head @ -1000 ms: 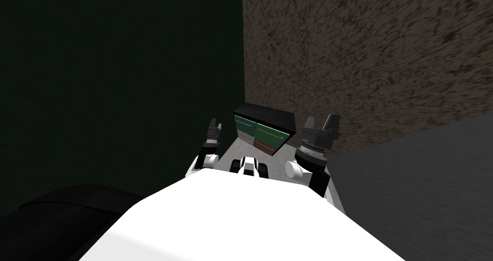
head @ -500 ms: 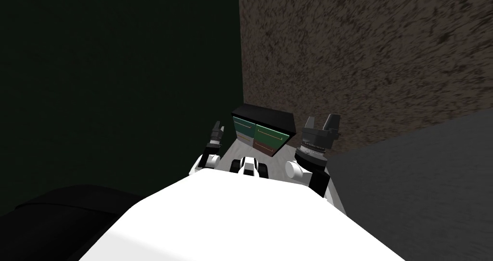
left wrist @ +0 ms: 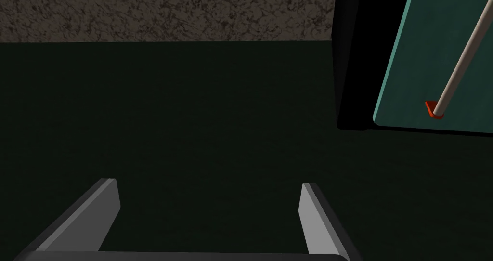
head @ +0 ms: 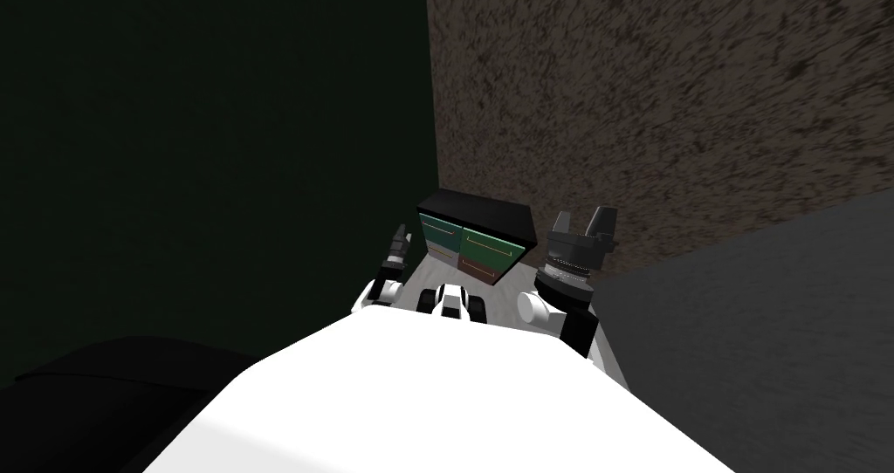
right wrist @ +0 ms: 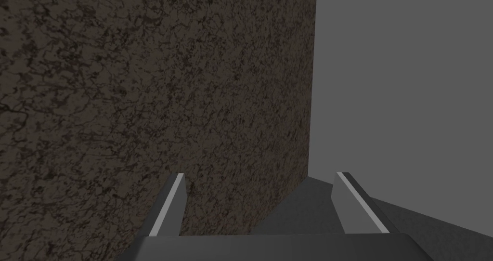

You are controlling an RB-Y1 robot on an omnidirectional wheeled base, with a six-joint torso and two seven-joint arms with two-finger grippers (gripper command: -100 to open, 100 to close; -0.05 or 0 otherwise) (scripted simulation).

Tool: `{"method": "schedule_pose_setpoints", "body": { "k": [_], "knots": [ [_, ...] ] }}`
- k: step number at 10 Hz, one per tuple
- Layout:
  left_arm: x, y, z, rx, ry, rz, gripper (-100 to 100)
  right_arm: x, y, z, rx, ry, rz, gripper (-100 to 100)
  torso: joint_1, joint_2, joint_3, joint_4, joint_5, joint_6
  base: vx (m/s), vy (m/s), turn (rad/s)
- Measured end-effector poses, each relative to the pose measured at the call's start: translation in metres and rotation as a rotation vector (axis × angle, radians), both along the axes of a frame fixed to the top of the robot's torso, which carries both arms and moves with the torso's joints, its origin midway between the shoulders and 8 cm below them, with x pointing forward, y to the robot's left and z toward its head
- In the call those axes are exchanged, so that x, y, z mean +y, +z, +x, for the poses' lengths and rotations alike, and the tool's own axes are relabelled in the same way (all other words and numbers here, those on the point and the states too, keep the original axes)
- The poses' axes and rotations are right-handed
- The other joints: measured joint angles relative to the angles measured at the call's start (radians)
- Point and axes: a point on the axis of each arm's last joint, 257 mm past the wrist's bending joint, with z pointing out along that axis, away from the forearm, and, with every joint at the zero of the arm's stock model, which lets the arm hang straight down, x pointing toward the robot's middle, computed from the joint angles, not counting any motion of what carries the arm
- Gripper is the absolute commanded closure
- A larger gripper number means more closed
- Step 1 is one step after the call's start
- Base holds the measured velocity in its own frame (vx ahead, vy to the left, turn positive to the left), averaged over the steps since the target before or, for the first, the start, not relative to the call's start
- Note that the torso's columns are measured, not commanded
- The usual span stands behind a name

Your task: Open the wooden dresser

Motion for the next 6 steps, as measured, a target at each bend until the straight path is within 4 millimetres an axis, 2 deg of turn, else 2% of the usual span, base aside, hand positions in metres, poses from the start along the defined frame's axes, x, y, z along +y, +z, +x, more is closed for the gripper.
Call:
{"method": "schedule_pose_setpoints", "body": {
  "k": [4,6],
  "knots": [
    [-0.007,-0.051,0.013,0.09,-0.024,-0.001,-100,0.0,0.0,0.0,0.0,0.0,0.0,0,0.0,0.0,0.0,0.0,0.0,0.0,0.092,0.032,-0.088],
    [-0.018,-0.076,0.014,0.141,-0.039,-0.001,-100,0.0,0.0,0.0,0.0,0.0,0.0,0,0.0,0.0,0.0,0.0,0.0,0.0,0.098,0.026,-0.076]
  ]
}}
